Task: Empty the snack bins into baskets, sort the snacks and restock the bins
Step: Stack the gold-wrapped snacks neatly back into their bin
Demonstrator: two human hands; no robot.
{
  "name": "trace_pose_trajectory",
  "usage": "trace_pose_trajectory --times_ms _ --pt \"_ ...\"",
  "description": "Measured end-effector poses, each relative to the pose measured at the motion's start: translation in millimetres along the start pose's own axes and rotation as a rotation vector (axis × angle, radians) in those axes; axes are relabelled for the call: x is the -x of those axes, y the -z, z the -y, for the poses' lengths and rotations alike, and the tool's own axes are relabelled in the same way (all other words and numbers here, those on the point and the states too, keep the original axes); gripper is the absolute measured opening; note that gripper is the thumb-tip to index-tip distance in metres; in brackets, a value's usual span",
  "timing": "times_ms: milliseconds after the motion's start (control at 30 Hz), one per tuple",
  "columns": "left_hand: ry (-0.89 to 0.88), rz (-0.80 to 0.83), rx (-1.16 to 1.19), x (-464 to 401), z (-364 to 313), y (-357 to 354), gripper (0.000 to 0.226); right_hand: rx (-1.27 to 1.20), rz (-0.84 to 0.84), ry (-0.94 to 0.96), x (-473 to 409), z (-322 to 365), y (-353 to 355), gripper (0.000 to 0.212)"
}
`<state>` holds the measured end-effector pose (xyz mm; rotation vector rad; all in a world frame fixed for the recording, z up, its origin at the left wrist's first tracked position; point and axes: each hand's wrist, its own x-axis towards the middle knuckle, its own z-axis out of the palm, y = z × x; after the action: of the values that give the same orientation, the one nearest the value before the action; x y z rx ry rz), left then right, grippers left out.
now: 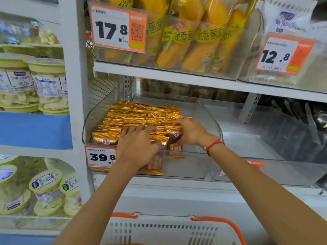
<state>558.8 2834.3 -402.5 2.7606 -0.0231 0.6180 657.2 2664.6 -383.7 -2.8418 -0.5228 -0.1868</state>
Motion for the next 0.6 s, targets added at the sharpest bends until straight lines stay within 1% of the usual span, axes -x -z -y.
trace_pose_trajectory --times_ms 167,233,400,433,500,533,600 --pt "-0.004 -0.014 -0.002 2 0 -1 0.044 -0.177 0.085 0.008 -2 6 -1 0.063" --pt "-0.009 -0.026 -0.006 2 -1 -2 0.044 -0.174 0.074 -0.004 -1 7 -5 0.063" --pt "-0.041 -0.051 -0.013 2 1 -5 0.043 -0.164 0.058 0.011 13 5 -2 0.079" --pt "-0.062 -0.067 -0.015 2 2 -5 0.043 -0.174 0.03 0.016 21 6 1 0.078" --pt "-0.107 -0.12 -0.001 3 3 -6 0.04 -0.204 -0.096 0.022 47 8 9 0.07" --pt "-0.138 -0.165 0.017 4 3 -7 0.037 -0.239 -0.173 0.036 63 8 11 0.062" --pt "-0.221 -0.3 0.073 13 2 -6 0.031 -0.326 -0.313 0.128 102 10 13 0.043"
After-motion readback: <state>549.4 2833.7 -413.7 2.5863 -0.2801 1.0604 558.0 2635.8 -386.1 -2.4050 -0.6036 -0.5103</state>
